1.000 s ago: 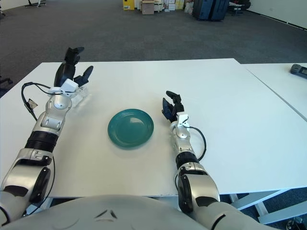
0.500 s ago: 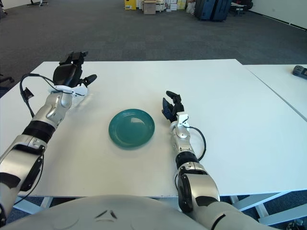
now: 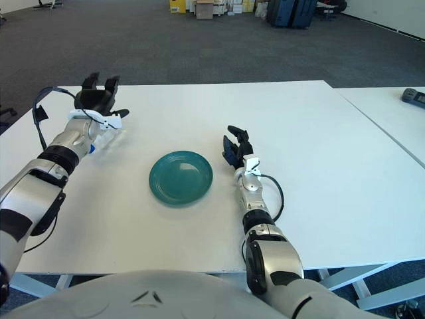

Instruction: Put the bottle into the plate.

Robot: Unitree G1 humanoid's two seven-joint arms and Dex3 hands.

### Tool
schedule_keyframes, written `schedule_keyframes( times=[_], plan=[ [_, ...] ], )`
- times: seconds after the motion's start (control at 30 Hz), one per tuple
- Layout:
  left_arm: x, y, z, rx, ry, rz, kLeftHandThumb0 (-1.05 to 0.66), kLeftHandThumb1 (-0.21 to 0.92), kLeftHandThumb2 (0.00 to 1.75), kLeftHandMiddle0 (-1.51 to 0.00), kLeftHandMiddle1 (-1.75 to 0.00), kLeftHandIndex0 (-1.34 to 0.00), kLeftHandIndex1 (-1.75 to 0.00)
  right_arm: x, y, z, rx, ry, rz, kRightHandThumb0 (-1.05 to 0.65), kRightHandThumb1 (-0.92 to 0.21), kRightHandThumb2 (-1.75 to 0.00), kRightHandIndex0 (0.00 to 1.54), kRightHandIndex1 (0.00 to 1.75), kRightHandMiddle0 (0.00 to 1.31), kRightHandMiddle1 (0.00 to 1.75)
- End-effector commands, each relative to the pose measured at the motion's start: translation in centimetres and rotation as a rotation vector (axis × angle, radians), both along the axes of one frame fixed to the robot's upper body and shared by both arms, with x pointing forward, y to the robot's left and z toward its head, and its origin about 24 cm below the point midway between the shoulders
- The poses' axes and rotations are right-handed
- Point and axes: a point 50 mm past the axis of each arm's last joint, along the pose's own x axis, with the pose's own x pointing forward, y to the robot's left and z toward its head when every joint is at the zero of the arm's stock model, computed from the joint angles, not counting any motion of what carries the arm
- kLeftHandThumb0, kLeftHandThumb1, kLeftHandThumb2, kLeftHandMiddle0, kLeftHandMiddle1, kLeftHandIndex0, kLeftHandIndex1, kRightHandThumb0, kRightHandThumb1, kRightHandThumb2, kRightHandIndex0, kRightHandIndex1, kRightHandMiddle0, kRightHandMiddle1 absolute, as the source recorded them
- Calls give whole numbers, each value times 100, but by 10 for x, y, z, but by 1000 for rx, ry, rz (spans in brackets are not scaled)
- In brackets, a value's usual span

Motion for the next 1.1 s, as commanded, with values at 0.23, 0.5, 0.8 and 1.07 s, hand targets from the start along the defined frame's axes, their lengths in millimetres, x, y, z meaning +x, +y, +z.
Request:
schedule_keyframes(
  times=[0.23, 0.5, 0.8, 1.07],
  plan=[
    [-2, 10, -10, -40, 91, 77, -105, 92, 80, 0, 0, -1, 0, -4, -4, -5, 12, 26, -13, -60, -92, -57, 54, 1, 11, 87],
    [-8, 16, -23, -111, 159, 150, -105, 92, 79, 0, 0, -3, -2, -5, -5, -5, 12, 25, -19, -60, -92, -56, 54, 1, 12, 88],
    [-12, 17, -31, -176, 198, 202, -105, 92, 78, 0, 0, -5, -3, -6, -8, -6, 5, 30, -15, -62, -92, -57, 55, 1, 12, 88],
    [-15, 21, -35, -215, 227, 247, -105, 92, 79, -2, -1, -4, -4, -7, -9, -6, 10, 31, -17, -62, -92, -57, 56, 1, 13, 88]
  ],
)
